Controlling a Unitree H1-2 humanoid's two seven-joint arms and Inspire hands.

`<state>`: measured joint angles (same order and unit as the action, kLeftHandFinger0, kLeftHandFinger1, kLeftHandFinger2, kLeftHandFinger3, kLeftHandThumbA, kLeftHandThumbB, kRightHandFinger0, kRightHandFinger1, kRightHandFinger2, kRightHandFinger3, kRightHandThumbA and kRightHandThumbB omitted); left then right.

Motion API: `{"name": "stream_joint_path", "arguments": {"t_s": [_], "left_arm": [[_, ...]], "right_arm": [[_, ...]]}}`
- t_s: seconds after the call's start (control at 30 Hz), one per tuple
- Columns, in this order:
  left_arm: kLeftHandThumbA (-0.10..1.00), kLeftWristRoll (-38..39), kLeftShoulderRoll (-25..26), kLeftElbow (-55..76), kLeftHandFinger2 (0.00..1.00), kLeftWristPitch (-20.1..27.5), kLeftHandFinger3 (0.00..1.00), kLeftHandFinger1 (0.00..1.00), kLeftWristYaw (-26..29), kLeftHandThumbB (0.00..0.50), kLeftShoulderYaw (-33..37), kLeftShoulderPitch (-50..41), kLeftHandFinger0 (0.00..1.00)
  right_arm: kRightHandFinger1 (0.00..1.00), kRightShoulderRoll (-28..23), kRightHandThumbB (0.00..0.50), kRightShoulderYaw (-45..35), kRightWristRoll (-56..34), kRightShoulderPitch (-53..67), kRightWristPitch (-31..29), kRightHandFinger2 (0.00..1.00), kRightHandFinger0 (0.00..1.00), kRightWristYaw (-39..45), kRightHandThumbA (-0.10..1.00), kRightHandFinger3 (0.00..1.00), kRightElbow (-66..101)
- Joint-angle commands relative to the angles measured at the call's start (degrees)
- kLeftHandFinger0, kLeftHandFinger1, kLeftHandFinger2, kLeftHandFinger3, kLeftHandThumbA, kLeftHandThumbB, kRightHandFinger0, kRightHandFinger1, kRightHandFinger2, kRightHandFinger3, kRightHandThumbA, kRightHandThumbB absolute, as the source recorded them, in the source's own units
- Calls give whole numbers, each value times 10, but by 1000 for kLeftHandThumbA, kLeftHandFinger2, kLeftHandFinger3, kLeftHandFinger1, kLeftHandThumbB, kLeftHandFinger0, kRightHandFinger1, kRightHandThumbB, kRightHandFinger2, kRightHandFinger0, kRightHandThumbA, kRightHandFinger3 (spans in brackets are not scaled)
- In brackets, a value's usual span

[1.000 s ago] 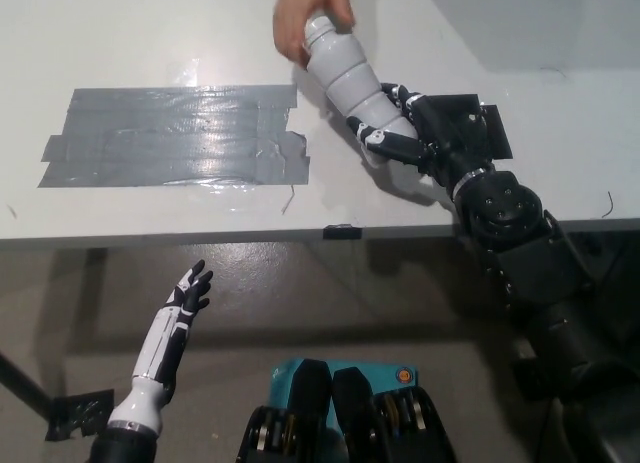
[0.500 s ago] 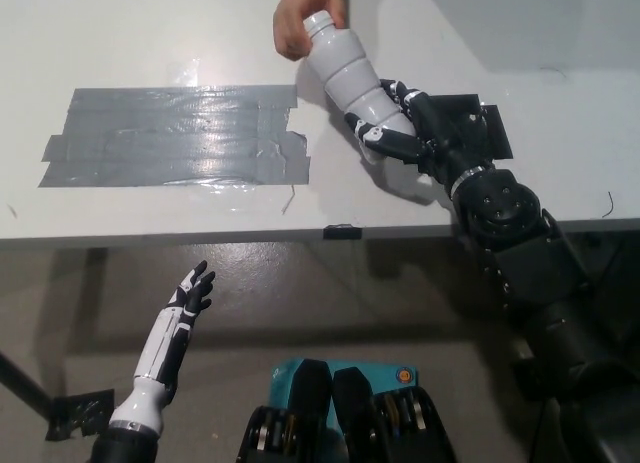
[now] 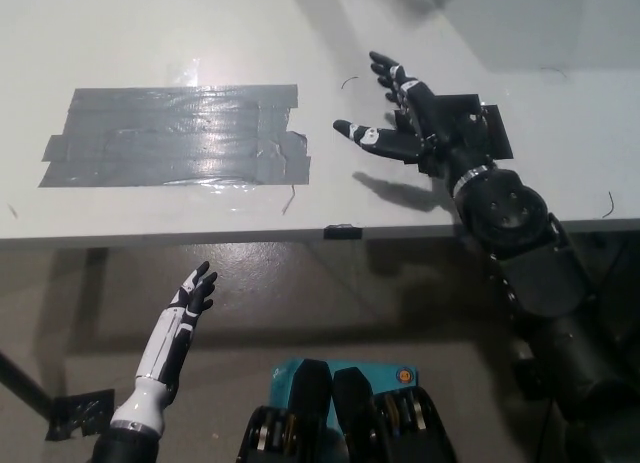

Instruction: A white bottle is kept in the middle of the desk infront of the robot and the robot picks it up with its right hand and passes it to a person

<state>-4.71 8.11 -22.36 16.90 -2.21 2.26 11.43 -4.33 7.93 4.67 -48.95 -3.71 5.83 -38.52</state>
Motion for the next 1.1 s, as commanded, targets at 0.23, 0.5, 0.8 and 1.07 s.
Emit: {"name": "stream_joint_path", "arguments": {"t_s": [0.23,0.5,0.8,1.07], "left_arm": [[1000,-7,12,5,1000,4,1000,1000,3,19,-5,23,1000],[1000,1,11,-10,1000,7,1000,1000,4,27,-10,38,1000],[1000,3,9,-12,1000,5,1000,1000,6,11,-11,35,1000],[968,5,3,-11,1000,8,1000,1000,6,3,-12,24,1000]], "right_arm": [[1000,-48,427,-30,-4,135,22,1000,1000,8,890,1000,432],[1000,-55,428,-43,-21,258,23,1000,1000,5,872,1000,657],[1000,-33,378,-29,16,366,-39,1000,1000,-17,853,1000,661],[1000,0,267,-44,38,393,-114,1000,1000,-60,704,1000,473]]}}
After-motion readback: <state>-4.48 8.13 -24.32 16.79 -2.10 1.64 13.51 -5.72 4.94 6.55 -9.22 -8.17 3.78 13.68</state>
